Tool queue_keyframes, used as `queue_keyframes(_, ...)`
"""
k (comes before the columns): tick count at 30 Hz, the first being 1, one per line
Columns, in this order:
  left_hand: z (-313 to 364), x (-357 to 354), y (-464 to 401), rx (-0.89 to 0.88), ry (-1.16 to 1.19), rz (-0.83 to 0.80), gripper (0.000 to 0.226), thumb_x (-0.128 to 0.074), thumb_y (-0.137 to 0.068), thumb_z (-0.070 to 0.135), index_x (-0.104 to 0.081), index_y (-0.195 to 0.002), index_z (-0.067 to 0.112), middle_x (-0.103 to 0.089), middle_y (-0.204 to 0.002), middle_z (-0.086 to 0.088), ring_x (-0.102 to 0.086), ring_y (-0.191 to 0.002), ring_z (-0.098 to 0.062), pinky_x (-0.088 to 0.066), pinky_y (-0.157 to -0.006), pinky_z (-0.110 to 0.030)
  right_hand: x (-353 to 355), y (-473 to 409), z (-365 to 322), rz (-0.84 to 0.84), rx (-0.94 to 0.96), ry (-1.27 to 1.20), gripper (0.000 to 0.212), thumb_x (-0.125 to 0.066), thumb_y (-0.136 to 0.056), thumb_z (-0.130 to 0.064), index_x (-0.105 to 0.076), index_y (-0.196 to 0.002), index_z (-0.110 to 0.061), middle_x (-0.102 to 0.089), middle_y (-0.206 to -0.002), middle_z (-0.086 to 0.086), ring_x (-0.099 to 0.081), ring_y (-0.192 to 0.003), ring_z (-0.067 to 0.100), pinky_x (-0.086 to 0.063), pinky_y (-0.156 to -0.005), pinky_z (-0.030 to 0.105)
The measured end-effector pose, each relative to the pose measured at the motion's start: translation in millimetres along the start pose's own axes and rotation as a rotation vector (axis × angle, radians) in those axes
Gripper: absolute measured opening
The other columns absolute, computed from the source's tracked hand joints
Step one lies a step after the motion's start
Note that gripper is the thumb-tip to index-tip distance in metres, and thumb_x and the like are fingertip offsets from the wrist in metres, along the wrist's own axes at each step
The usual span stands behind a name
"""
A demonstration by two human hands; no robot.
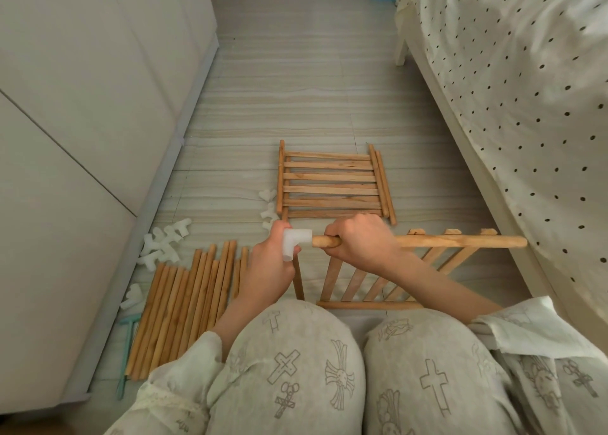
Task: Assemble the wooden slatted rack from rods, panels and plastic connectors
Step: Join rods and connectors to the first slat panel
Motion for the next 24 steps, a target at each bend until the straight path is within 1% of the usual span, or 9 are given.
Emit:
queue_keyframes(1,0.0,-1.2,-0.9,0.006,-0.004,-0.007,0.028,-0.052,-0.095,0.017,-0.043,-0.121,0.013,-0.050,-0.083,0.000,-0.050,-0.069,-0.013,-0.029,-0.050,-0.016,-0.2,1.1,0.1,0.003,-0.003,-0.001,0.018,-0.049,-0.091,-0.036,-0.062,-0.084,-0.026,-0.067,-0.085,-0.001,-0.061,-0.079,0.023,-0.047,-0.069,0.031)
queue_keyframes(4,0.6,-3.1,-3.2,0.012,0.001,-0.033,0.028,-0.050,-0.096,0.018,-0.041,-0.122,0.013,-0.050,-0.084,0.000,-0.047,-0.066,-0.008,-0.029,-0.048,-0.014,0.3,2.5,0.8,0.015,-0.010,-0.003,0.018,-0.050,-0.091,-0.035,-0.064,-0.085,-0.025,-0.066,-0.084,-0.002,-0.061,-0.079,0.022,-0.047,-0.069,0.031)
queue_keyframes(7,1.9,-4.3,-6.2,-0.006,0.053,-0.051,0.028,-0.049,-0.097,0.017,-0.041,-0.123,0.013,-0.052,-0.087,-0.003,-0.051,-0.073,-0.016,-0.030,-0.050,-0.013,2.0,0.9,4.1,0.013,-0.053,-0.021,0.019,-0.050,-0.091,-0.035,-0.065,-0.086,-0.025,-0.067,-0.082,-0.001,-0.061,-0.079,0.023,-0.043,-0.065,0.029)
queue_keyframes(11,-0.4,-7.4,-7.2,-0.013,0.133,-0.034,0.026,-0.049,-0.097,0.016,-0.042,-0.121,0.013,-0.052,-0.082,0.000,-0.048,-0.065,-0.006,-0.035,-0.050,-0.014,4.0,0.8,6.8,0.012,-0.078,-0.038,0.020,-0.049,-0.092,-0.039,-0.063,-0.084,-0.027,-0.064,-0.078,-0.001,-0.061,-0.078,0.023,-0.045,-0.067,0.029)
queue_keyframes(16,-3.7,-13.7,-2.8,-0.033,0.262,-0.004,0.027,-0.050,-0.096,0.021,-0.041,-0.121,0.014,-0.050,-0.078,0.010,-0.051,-0.068,-0.005,-0.038,-0.058,-0.017,5.5,1.8,6.0,0.012,-0.062,-0.007,0.033,-0.043,-0.095,-0.048,-0.066,-0.092,-0.025,-0.060,-0.076,-0.004,-0.061,-0.078,0.021,-0.040,-0.064,0.027)
queue_keyframes(18,-6.7,-16.4,-3.4,0.003,0.335,-0.002,0.028,-0.051,-0.096,0.023,-0.040,-0.121,0.016,-0.052,-0.085,0.011,-0.052,-0.074,-0.004,-0.039,-0.061,-0.016,5.8,1.2,6.2,0.004,-0.063,-0.011,0.033,-0.043,-0.095,-0.048,-0.067,-0.097,-0.026,-0.063,-0.080,-0.003,-0.062,-0.081,0.021,-0.042,-0.066,0.028)
queue_keyframes(20,-10.5,-19.5,-4.7,0.057,0.427,-0.022,0.033,-0.053,-0.094,0.023,-0.040,-0.124,0.017,-0.055,-0.100,0.008,-0.055,-0.088,-0.005,-0.040,-0.066,-0.011,6.8,1.5,7.4,0.001,-0.075,-0.029,0.031,-0.044,-0.095,-0.047,-0.066,-0.098,-0.026,-0.066,-0.084,-0.002,-0.062,-0.083,0.021,-0.045,-0.070,0.030)
queue_keyframes(22,-15.3,-24.2,-6.7,0.086,0.494,-0.062,0.037,-0.054,-0.094,0.021,-0.041,-0.128,0.017,-0.056,-0.114,0.004,-0.056,-0.103,-0.007,-0.041,-0.077,-0.011,12.3,1.5,9.6,0.033,-0.088,-0.056,0.024,-0.046,-0.095,-0.043,-0.064,-0.092,-0.027,-0.063,-0.080,-0.002,-0.062,-0.082,0.023,-0.047,-0.071,0.031)
queue_keyframes(24,-20.1,-26.0,-9.6,0.084,0.495,-0.092,0.038,-0.053,-0.095,0.017,-0.042,-0.131,0.015,-0.056,-0.120,0.004,-0.054,-0.113,-0.008,-0.042,-0.089,-0.016,23.8,-0.5,12.5,0.108,-0.104,-0.103,0.014,-0.052,-0.093,-0.036,-0.062,-0.087,-0.028,-0.061,-0.076,-0.002,-0.061,-0.080,0.024,-0.046,-0.068,0.031)
Point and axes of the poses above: each hand's wrist, its own y-axis away from the middle knuckle, its own x-axis out of the back of the hand, z = x × y, the point moved 4 cm from there along -y, towards the middle knuckle
